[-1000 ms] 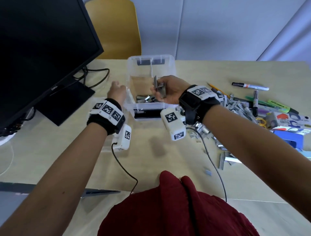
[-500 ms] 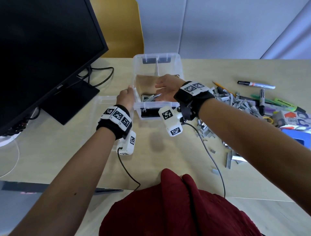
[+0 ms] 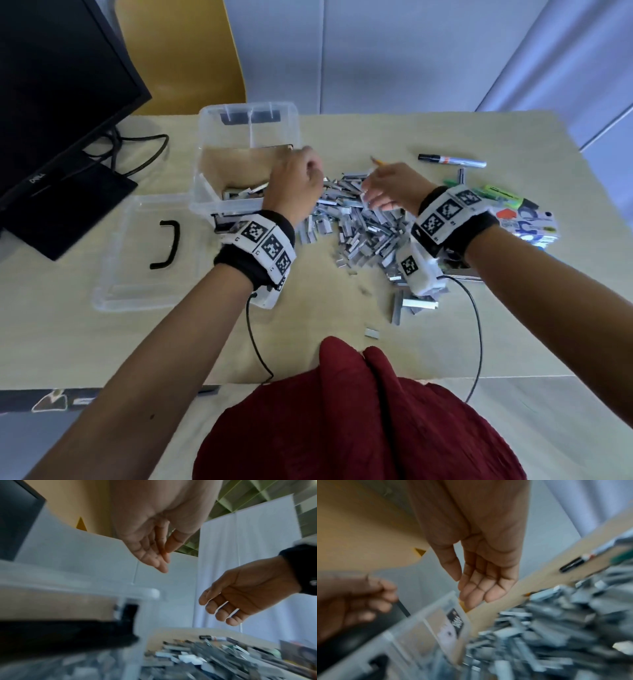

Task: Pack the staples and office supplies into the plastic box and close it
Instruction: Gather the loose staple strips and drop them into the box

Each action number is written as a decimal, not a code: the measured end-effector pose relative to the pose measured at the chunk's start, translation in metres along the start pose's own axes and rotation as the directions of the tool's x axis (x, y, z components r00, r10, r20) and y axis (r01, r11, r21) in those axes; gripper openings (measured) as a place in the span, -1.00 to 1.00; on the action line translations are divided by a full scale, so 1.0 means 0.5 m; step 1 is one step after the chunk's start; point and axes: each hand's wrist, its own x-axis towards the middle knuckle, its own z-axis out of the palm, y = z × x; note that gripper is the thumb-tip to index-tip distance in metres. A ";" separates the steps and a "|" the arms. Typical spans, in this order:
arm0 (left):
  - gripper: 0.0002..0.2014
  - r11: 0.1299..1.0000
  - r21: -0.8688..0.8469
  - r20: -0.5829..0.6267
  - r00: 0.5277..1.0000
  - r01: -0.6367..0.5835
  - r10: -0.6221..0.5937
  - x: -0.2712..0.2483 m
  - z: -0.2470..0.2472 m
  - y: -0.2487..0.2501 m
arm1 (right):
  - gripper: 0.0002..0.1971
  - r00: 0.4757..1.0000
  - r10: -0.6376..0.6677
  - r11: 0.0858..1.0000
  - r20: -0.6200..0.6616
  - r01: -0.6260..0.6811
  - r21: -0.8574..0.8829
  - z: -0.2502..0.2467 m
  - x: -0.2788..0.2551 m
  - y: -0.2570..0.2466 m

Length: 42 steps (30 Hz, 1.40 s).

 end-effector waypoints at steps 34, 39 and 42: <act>-0.57 0.868 0.492 0.504 0.791 0.068 -0.348 -0.075 0.219 -0.029 | -0.80 0.929 -0.336 0.611 0.157 0.342 -0.714 0.003 0.031 0.198; -0.86 0.909 0.156 0.423 0.805 0.387 -0.416 -0.058 0.199 -0.040 | -0.80 0.993 -0.094 0.995 0.072 0.090 0.045 -0.029 0.030 0.180; -0.91 0.695 -0.274 0.468 0.724 0.664 -0.507 -0.049 0.187 -0.045 | -0.83 0.984 0.043 0.744 0.175 -0.149 0.651 -0.044 0.024 0.175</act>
